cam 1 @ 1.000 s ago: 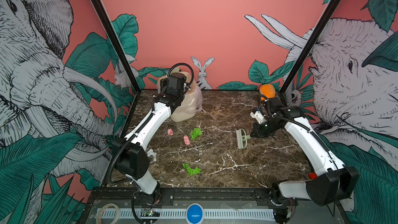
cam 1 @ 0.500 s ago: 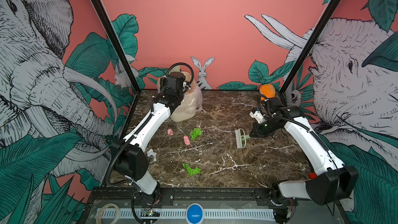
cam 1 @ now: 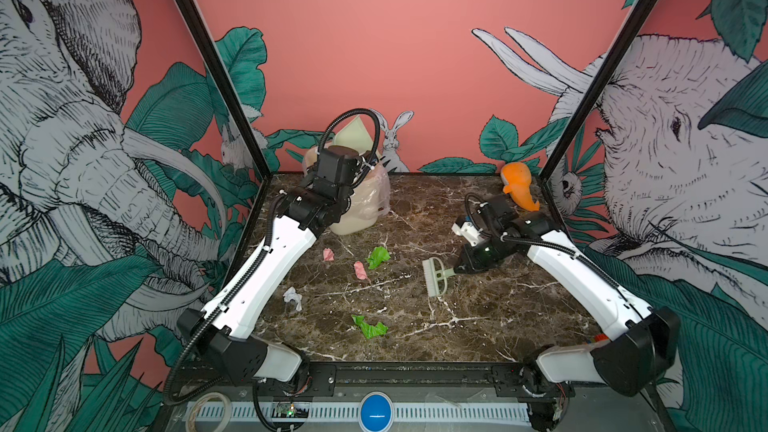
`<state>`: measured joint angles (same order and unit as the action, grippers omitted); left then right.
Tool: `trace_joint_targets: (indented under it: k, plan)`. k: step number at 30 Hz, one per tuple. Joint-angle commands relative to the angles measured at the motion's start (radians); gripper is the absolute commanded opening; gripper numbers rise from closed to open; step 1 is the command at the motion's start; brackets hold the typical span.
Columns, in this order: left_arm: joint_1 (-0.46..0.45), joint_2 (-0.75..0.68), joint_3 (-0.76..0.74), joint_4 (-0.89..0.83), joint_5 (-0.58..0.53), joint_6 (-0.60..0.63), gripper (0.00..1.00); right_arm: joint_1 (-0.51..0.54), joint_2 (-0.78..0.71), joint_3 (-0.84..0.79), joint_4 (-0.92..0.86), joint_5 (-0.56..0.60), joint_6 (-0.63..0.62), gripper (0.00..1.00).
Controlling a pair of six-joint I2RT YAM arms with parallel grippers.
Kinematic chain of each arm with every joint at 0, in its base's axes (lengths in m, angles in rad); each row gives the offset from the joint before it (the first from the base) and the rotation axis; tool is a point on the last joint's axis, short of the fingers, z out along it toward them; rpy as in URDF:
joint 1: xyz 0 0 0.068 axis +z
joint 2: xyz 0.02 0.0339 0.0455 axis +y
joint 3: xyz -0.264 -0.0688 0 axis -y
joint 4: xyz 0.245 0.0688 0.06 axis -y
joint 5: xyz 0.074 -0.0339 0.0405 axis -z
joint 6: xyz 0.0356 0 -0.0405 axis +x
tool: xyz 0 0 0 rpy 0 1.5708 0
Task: Sweep away the paper scraps from the table
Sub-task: 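Lower the empty dustpan back onto the table with the left gripper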
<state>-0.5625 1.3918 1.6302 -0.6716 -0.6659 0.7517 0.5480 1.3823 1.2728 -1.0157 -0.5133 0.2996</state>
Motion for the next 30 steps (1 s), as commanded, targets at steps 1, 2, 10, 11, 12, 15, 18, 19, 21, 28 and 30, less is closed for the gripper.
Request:
trace_joint_targets:
  k: [1, 2, 10, 11, 12, 15, 18, 19, 21, 28, 30]
  plan:
    - [-0.002, -0.056, -0.050, -0.151, 0.171, -0.304, 0.07, 0.096, 0.022, -0.023, 0.158, -0.072, 0.108, 0.00]
    - [-0.003, -0.073, -0.074, -0.157, 0.207, -0.346, 0.07, 0.126, 0.031, -0.030, 0.194, -0.084, 0.128, 0.00]
    - [-0.002, -0.170, -0.210, -0.134, 0.302, -0.483, 0.08, 0.304, 0.161, 0.010, 0.308, -0.159, 0.151, 0.00]
    - [-0.004, -0.172, -0.215, -0.139, 0.299, -0.485, 0.08, 0.322, 0.178, 0.020, 0.313, -0.171, 0.153, 0.00]
    - [-0.003, -0.173, -0.217, -0.144, 0.296, -0.483, 0.08, 0.337, 0.195, 0.029, 0.320, -0.185, 0.151, 0.00]
    - [-0.003, -0.186, -0.226, -0.153, 0.284, -0.483, 0.08, 0.376, 0.251, 0.068, 0.330, -0.215, 0.154, 0.00]
    - [-0.003, -0.205, -0.234, -0.165, 0.280, -0.483, 0.08, 0.411, 0.291, 0.086, 0.355, -0.242, 0.165, 0.00]
    - [-0.003, -0.211, -0.238, -0.170, 0.278, -0.483, 0.08, 0.420, 0.304, 0.093, 0.358, -0.243, 0.168, 0.00]
    - [-0.003, -0.227, -0.243, -0.184, 0.275, -0.482, 0.08, 0.440, 0.338, 0.111, 0.361, -0.249, 0.169, 0.00]
    - [-0.003, -0.270, -0.279, -0.214, 0.280, -0.489, 0.08, 0.454, 0.430, 0.153, 0.309, -0.194, 0.171, 0.00]
    - [-0.002, -0.277, -0.291, -0.218, 0.296, -0.493, 0.08, 0.453, 0.435, 0.157, 0.283, -0.169, 0.158, 0.00]
